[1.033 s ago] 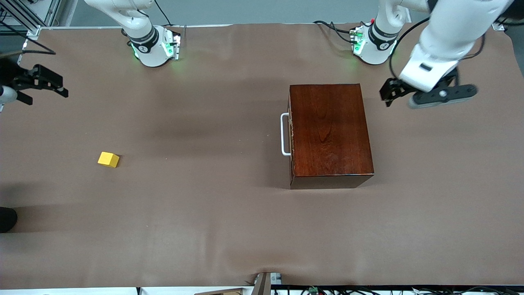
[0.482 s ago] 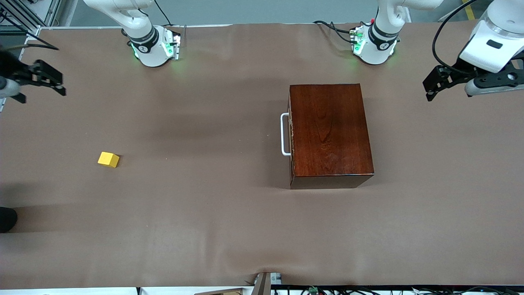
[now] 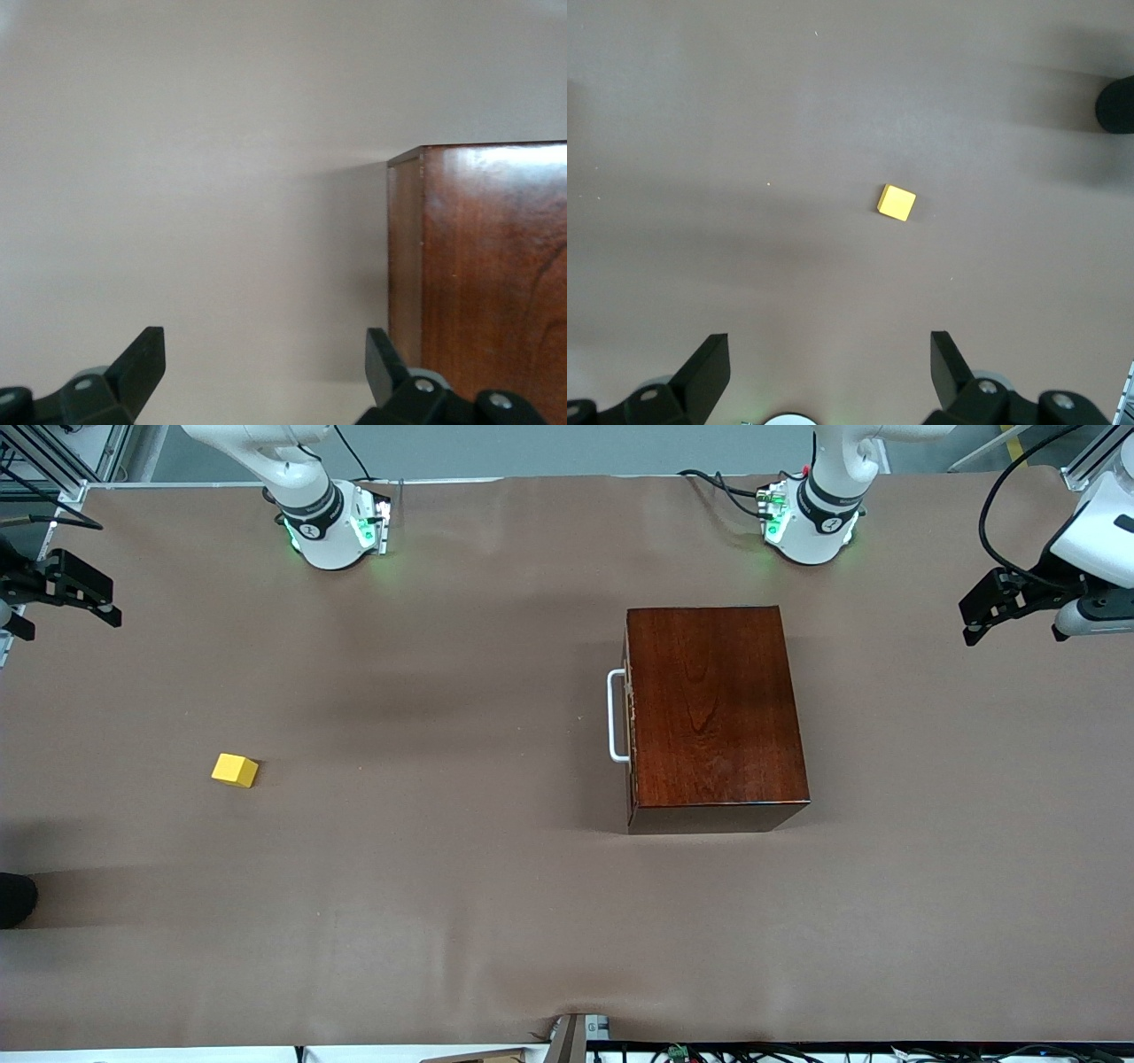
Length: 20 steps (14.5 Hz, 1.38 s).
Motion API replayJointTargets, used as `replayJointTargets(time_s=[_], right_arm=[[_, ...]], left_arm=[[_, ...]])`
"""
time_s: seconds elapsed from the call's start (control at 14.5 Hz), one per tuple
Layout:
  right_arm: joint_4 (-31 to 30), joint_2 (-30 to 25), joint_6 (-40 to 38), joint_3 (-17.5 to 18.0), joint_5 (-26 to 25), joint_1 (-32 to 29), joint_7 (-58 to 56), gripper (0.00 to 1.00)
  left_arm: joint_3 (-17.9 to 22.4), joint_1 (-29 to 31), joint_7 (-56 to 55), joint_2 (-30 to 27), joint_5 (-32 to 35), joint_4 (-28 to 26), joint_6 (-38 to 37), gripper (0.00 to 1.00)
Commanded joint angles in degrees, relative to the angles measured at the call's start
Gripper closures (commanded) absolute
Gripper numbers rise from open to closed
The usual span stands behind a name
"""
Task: Open drawer, take yellow block, close drawer
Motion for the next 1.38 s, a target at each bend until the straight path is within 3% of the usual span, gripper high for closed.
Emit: replayJointTargets(time_s=[0.0, 1.31], right_arm=[[1.15, 0.43, -0.99, 0.55, -0.22, -0.99, 0.63, 0.0], [0.97, 0.69, -1.78, 0.55, 2.95, -1.69, 0.63, 0.0]], left_arm=[[-4.86, 4.18, 1.33, 0.33, -2.14, 1.21, -0.81, 0.0], [-4.42, 4.62, 0.36, 2.34, -3.46, 4.81, -6.17, 0.0]])
